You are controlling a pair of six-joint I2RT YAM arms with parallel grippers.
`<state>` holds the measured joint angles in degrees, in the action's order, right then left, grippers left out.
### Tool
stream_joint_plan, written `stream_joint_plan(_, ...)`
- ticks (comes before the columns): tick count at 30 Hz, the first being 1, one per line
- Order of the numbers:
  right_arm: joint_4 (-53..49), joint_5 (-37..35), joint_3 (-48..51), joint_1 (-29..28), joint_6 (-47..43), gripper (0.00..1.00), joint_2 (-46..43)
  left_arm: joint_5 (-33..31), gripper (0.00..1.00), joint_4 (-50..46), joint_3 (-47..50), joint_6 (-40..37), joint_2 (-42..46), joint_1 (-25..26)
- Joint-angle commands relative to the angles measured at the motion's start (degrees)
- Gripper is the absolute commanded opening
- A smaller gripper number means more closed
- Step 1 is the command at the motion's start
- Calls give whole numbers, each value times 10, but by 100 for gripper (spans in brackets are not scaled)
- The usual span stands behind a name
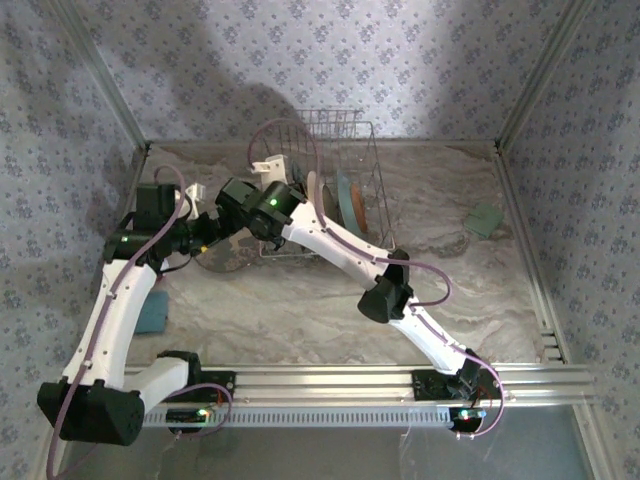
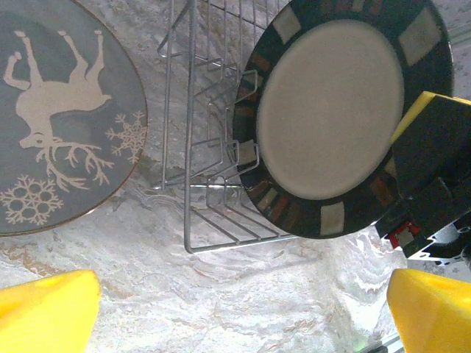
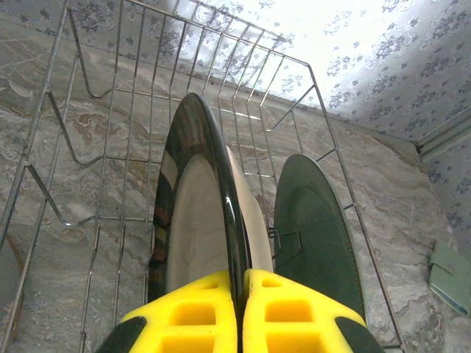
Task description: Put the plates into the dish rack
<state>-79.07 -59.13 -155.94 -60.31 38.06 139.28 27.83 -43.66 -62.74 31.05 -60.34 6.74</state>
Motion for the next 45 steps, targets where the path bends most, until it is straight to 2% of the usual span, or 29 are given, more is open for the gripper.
stream_joint_plan(1, -23, 28, 3, -8, -13, 0, 37, 19, 99, 11, -5, -10, 20, 0)
stream_joint_plan(9, 13, 36, 30, -15, -50, 0, 56, 7, 99, 6, 14, -6, 35, -2)
stream_joint_plan(16, 9, 52, 46, -13, -42, 0, 71, -15, 99, -10, 24, -2, 52, -15)
stream_joint_plan(23, 2, 63, 66, -15, -25, 0, 67, -59, 99, -56, -2, -26, 62, -67)
stream_joint_plan(30, 24, 69, 101, -23, -3, 0, 49, -54, 99, -69, -58, -38, 37, -130)
stream_joint_plan(36, 32, 67, 130, -37, 26, 0, 31, -39, 99, -55, -56, -20, 34, -153)
stream_joint_plan(41, 21, 72, 169, -44, 76, 7, 7, -32, 99, -44, -40, -3, 34, -162)
stream_joint_plan(45, 30, 76, 204, -44, 89, 21, -13, -25, 99, -35, -29, 8, 35, -162)
